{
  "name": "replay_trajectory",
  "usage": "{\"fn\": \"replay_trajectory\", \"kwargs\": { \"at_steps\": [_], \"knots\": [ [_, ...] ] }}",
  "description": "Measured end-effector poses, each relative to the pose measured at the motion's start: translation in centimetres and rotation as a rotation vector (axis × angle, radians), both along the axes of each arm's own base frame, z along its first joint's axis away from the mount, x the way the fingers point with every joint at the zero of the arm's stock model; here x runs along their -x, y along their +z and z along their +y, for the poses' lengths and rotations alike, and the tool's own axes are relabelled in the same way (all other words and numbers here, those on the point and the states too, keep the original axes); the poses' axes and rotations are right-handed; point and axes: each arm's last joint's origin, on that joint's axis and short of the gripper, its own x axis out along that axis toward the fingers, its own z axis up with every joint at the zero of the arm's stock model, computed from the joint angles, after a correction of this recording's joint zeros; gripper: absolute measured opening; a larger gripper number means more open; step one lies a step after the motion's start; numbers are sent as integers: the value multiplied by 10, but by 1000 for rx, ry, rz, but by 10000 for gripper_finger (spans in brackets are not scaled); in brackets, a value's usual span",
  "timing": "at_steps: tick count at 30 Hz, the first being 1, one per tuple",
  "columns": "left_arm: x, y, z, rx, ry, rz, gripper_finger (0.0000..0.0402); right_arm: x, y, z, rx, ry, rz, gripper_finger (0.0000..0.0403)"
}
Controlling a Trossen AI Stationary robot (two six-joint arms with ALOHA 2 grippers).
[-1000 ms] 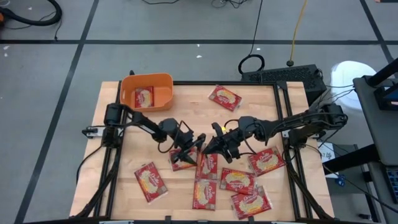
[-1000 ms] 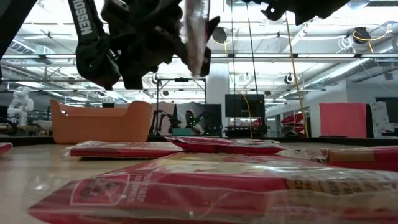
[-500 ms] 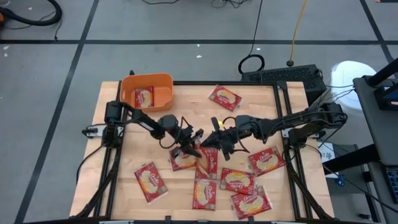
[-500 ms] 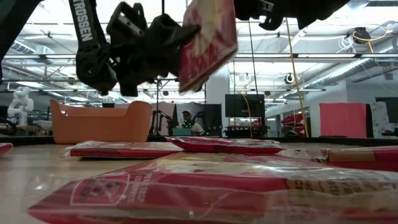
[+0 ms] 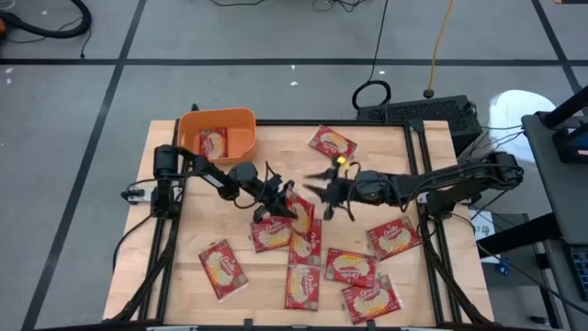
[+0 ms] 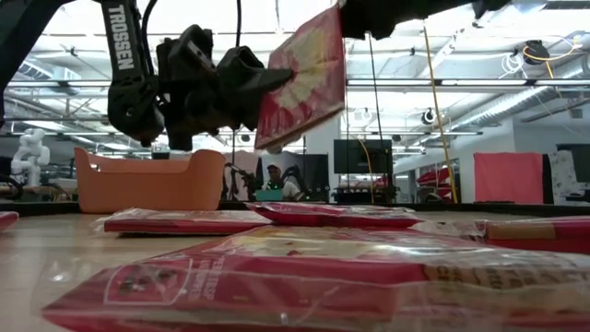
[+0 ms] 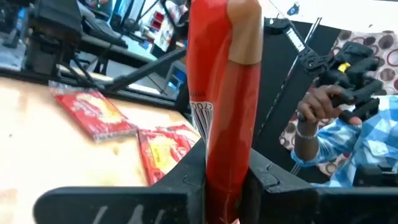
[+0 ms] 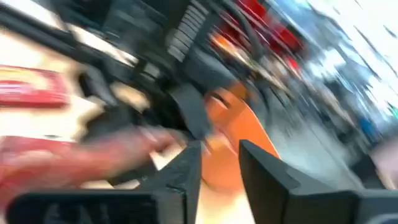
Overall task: Sort popcorn bags into baskets
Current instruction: Put the red popcorn bag into the orange bin
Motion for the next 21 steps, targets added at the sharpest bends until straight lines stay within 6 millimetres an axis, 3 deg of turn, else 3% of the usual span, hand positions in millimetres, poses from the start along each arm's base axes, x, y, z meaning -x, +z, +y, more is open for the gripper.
{"fn": "replay_trajectory", "kwargs": {
  "at_steps": [5,10,17,21],
  "knots": [
    [1,6,6,41,15,13,44,18,13,-6,-189,-331,-118,149],
    [5,14,21,135,40,62,65,32,9,6,-248,-235,-61,168],
    [12,28,39,264,49,126,44,36,-25,40,20,-74,134,168],
    [15,36,44,299,53,132,46,31,-28,56,150,-53,120,168]
  ]
}}
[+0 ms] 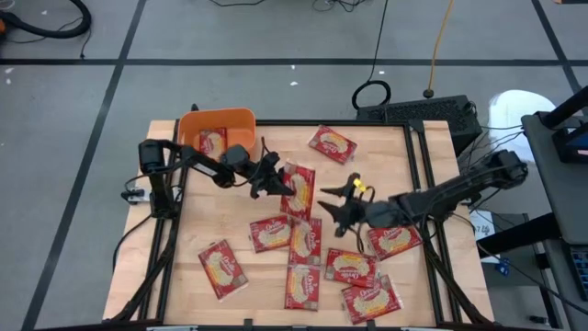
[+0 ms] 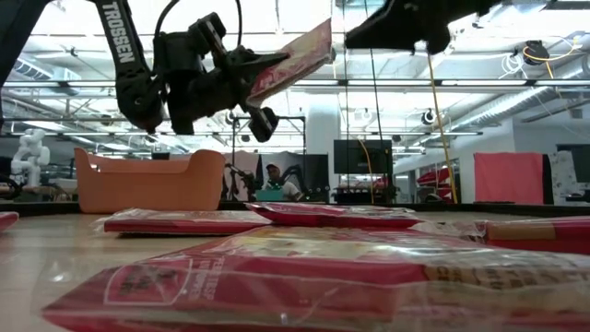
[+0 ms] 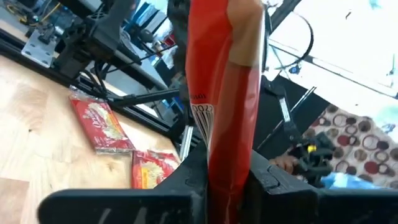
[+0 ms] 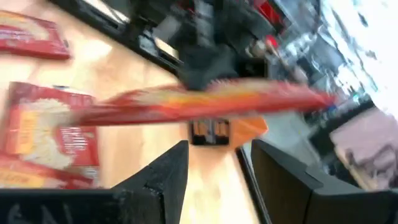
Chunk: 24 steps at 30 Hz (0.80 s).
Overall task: Sort popcorn bags into baskets
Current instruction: Put the red popcorn bag into the orange bin
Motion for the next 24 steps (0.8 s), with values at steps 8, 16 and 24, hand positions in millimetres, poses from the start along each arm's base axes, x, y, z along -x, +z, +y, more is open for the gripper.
{"fn": "replay_trajectory", "kwargs": {
  "at_steps": [8,16,24],
  "knots": [
    [14,32,12,27,8,-9,49,-21,-12,18,408,126,35,167],
    [38,60,27,-12,2,70,47,-34,-19,15,541,95,13,167],
    [71,74,47,-18,141,193,48,-34,-19,12,495,52,-3,167]
  ]
}}
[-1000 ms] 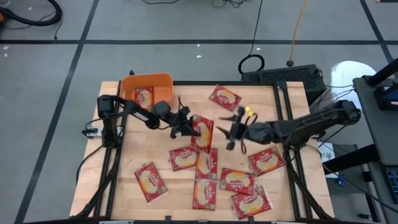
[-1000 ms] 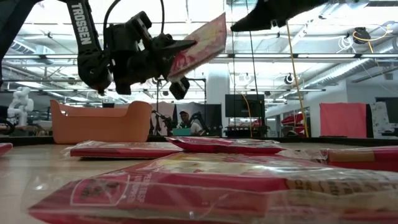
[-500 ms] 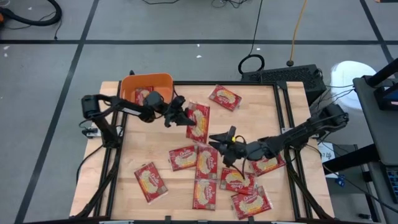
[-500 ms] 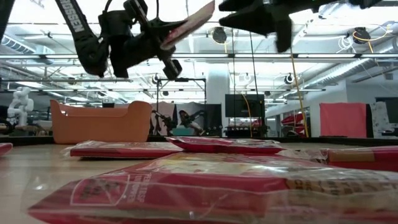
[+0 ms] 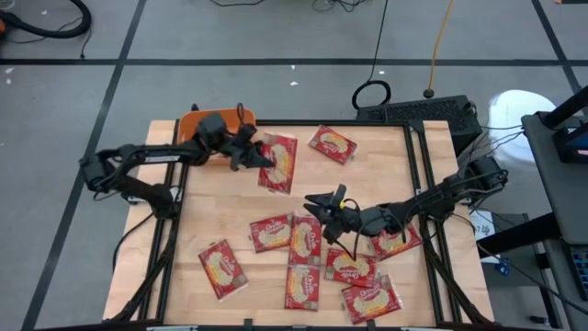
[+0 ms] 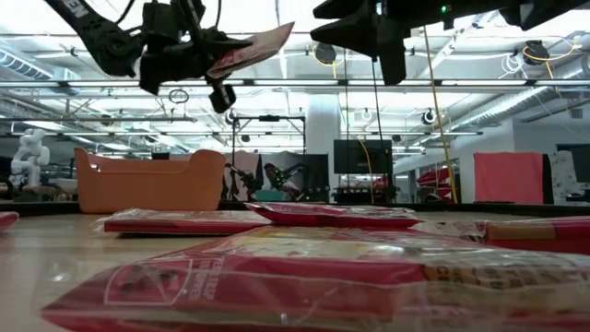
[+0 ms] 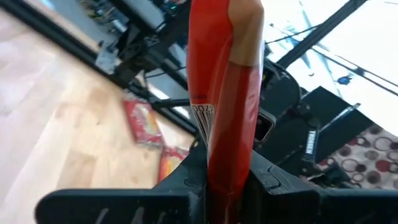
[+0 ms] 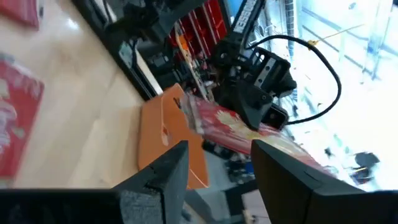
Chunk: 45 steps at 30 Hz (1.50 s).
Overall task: Sort popcorn bags into baskets
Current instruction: Put the red popcorn bag into the orange bin
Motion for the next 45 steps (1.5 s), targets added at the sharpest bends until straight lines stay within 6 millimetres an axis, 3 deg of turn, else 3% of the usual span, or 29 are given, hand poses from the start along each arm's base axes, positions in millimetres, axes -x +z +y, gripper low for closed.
{"fn": "replay_trajectory", "kwargs": {
  "at_steps": [4,12,21,28,33,41,45],
  "knots": [
    [12,6,2,-5,26,25,48,-2,-1,-6,77,3,38,167],
    [47,14,23,8,210,88,49,-6,-3,-18,-234,34,-60,166],
    [99,3,54,61,501,243,49,-1,-3,3,-284,98,-71,166],
    [126,-6,69,57,664,327,49,2,-3,12,-301,127,-72,166],
    [136,-8,73,58,750,406,49,5,-9,12,-298,124,-53,166],
    [127,30,71,-109,836,581,49,9,-18,10,-332,117,-41,166],
    [124,31,69,-132,848,616,49,9,-18,10,-337,118,-44,166]
  ]
}}
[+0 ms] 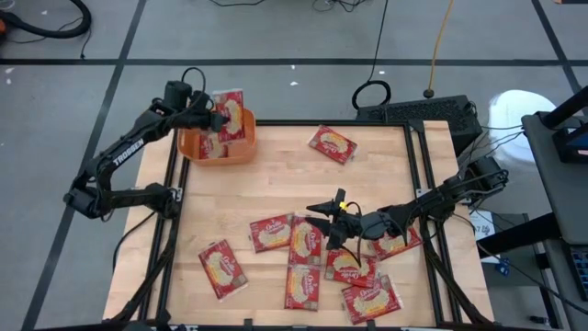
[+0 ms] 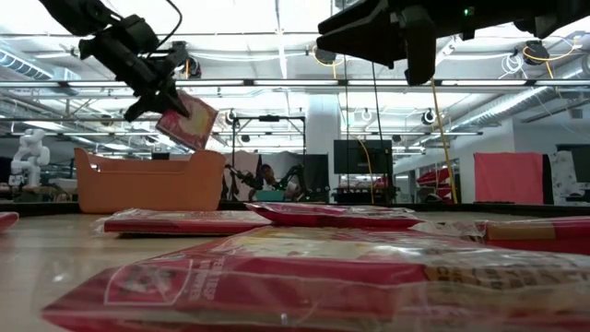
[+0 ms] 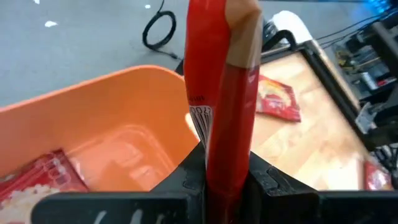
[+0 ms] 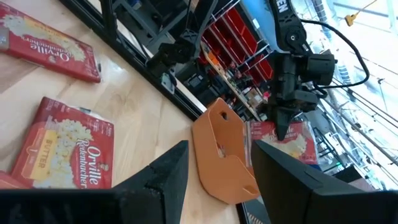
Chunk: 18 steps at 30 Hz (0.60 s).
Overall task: Sort popcorn bags into baskets
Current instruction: Put the red popcorn bag into the orange bin
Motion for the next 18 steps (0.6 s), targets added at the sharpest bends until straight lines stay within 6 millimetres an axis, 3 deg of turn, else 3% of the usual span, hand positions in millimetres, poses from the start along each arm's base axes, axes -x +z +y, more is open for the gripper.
{"fn": "replay_trajectory", "kwargs": {
  "at_steps": [5,18],
  "knots": [
    [-3,-21,-5,-7,59,102,49,0,0,0,-8,0,-2,166],
    [-11,-63,-15,-25,25,53,49,0,0,0,-13,2,-4,166]
  ]
}}
